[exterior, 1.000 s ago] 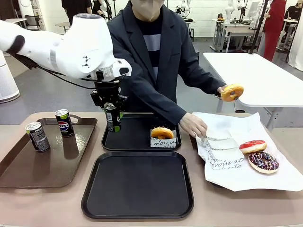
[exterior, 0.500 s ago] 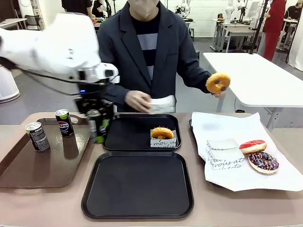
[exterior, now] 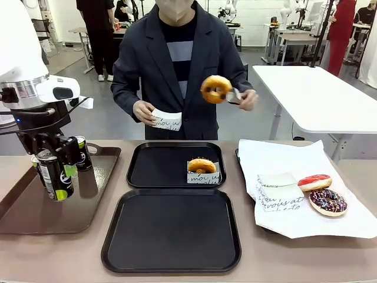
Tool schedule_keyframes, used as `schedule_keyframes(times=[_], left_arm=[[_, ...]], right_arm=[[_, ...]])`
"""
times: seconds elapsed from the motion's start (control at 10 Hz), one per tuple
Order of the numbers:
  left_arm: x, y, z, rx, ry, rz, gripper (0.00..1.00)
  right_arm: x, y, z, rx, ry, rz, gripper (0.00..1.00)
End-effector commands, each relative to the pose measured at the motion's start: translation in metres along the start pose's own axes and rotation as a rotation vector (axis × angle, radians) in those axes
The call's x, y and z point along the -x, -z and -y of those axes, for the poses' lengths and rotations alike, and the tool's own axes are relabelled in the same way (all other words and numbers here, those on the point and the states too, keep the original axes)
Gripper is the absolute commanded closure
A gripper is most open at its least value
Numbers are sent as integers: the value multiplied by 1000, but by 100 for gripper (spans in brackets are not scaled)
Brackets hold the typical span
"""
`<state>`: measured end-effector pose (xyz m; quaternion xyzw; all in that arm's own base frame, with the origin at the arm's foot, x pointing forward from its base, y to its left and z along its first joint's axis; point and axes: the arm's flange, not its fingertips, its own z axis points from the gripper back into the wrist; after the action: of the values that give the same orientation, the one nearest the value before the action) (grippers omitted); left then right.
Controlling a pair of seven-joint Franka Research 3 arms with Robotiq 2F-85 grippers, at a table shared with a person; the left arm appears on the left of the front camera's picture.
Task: Set up donuts and drinks on trays.
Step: Pick up one Pepsi coke and place it on the Flat Tray.
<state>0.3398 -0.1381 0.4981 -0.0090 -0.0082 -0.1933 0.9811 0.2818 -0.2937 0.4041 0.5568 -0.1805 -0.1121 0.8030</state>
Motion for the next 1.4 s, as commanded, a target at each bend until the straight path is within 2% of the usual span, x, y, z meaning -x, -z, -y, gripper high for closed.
schedule_keyframes(times=[0.0, 1.0, 1.3], left_arm=[[-14, 3, -1, -16, 19, 23, 41], [-33, 11, -9, -25, -22, 10, 41], [-67, 15, -3, -52, -47, 42, 41]], right_arm=[[0, 0, -1, -9, -4, 3, 0], [0, 0, -1, -9, -4, 3, 0], [0, 0, -1, -9, -4, 3, 0]])
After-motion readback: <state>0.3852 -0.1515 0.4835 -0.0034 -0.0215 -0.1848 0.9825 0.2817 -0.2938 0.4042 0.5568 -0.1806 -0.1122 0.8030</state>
